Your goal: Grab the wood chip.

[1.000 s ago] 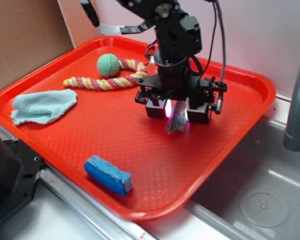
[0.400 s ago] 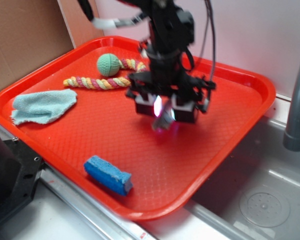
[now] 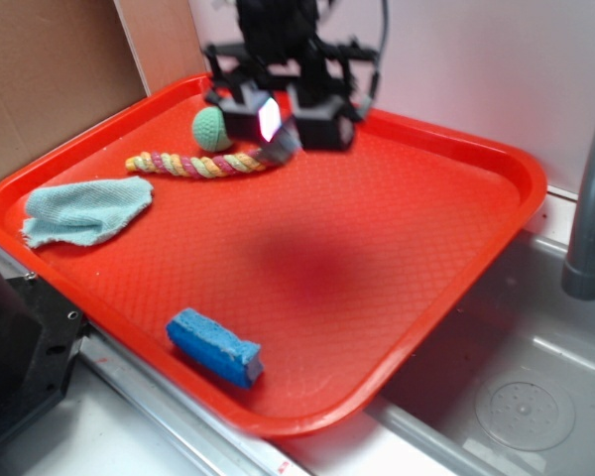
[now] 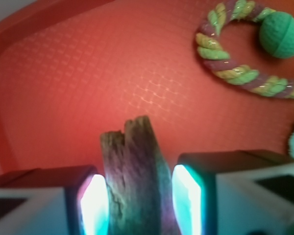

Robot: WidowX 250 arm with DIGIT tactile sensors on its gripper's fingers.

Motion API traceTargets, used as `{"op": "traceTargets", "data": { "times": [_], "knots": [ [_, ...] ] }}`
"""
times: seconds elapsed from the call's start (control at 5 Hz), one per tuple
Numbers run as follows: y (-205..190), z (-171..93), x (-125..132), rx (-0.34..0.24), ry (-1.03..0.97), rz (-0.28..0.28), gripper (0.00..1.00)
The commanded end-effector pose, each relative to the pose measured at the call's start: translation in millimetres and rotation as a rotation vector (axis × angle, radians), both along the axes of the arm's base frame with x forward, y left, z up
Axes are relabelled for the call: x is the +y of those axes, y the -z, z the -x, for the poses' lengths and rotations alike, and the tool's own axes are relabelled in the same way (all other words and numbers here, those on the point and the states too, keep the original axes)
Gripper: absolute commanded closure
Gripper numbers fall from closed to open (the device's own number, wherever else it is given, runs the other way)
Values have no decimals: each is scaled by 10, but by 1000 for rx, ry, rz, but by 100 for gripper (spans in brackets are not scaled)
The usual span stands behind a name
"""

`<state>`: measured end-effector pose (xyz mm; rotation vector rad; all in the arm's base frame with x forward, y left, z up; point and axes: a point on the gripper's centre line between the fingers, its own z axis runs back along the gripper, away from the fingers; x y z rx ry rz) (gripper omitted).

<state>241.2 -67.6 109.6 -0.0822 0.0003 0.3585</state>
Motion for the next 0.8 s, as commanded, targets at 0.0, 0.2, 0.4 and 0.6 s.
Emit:
{"op": "traceTargets", "data": {
  "times": [0.0, 0.2, 0.4, 0.6],
  "knots": [
    [-759, 221, 453, -95, 55, -17, 100],
    [-863, 416, 580, -127, 30, 5, 100],
    [-820, 505, 592, -111, 42, 31, 100],
    [-735, 333, 599, -84, -48, -13, 100]
  ]
}}
